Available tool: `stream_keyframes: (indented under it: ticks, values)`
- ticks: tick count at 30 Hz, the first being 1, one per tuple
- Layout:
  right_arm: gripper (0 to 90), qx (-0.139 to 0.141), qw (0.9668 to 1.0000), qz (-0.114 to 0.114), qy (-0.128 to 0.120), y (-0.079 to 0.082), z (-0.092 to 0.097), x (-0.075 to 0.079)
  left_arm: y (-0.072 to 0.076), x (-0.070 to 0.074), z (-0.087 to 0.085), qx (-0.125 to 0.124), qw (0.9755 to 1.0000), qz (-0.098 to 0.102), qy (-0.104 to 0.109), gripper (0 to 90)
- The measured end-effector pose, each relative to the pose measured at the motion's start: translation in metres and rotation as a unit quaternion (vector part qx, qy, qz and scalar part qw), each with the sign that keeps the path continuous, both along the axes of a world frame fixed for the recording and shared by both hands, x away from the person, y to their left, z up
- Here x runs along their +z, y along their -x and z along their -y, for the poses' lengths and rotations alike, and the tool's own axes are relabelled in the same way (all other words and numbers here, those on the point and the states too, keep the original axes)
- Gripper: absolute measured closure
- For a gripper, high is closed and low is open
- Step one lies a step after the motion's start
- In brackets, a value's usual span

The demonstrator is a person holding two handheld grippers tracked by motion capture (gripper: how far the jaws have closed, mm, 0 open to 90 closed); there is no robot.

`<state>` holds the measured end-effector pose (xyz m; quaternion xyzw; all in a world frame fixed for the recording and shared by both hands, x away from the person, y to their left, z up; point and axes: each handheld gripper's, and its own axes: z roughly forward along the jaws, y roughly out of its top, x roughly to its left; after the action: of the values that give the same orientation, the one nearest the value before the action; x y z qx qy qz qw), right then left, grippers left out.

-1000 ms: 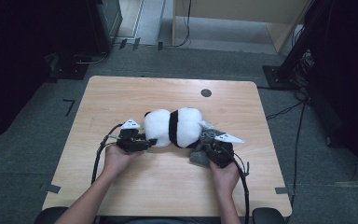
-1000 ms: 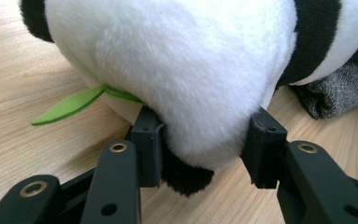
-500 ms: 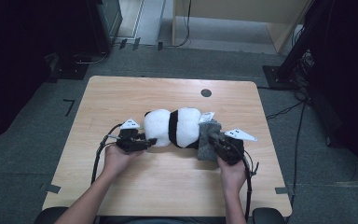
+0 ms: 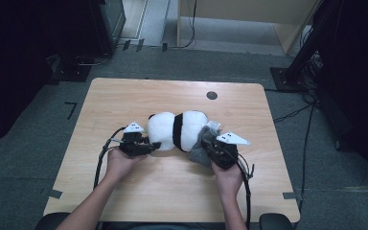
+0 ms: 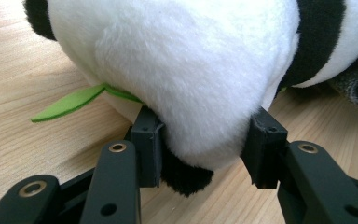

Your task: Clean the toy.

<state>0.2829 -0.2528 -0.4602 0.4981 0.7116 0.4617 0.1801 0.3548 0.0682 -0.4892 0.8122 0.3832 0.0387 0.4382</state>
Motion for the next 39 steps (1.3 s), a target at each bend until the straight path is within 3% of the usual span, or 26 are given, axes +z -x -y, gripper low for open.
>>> stream_keyframes:
  ticks: [8, 18, 23, 26, 31, 39]
  values:
    - [84.1, -0.011, 0.9991, -0.04, 0.003, -0.005, 0.008, -0.026, 0.0, 0.0, 0.0, 0.0, 1.0, -0.001, 0.002, 55.1]
    - [84.0, -0.017, 0.9964, -0.08, 0.021, -0.015, 0.016, -0.043, 0.0, 0.0, 0.0, 0.0, 1.0, -0.001, 0.003, 55.1]
    - [83.9, -0.016, 0.9961, -0.083, 0.026, -0.017, 0.018, -0.046, 0.0, 0.001, 0.0, 0.0, 1.0, -0.001, 0.003, 55.0]
    - [83.9, -0.022, 0.9957, -0.084, 0.032, -0.017, 0.021, -0.044, 0.0, 0.001, -0.001, 0.0, 1.0, -0.002, 0.003, 54.9]
    - [84.0, -0.032, 0.9959, -0.082, 0.022, -0.016, 0.028, -0.032, 0.0, 0.001, -0.001, 0.0, 1.0, -0.001, 0.004, 54.8]
    - [84.0, -0.038, 0.9978, -0.048, 0.026, -0.021, 0.035, 0.002, 0.0, 0.001, -0.001, 0.0, 1.0, 0.001, 0.002, 54.7]
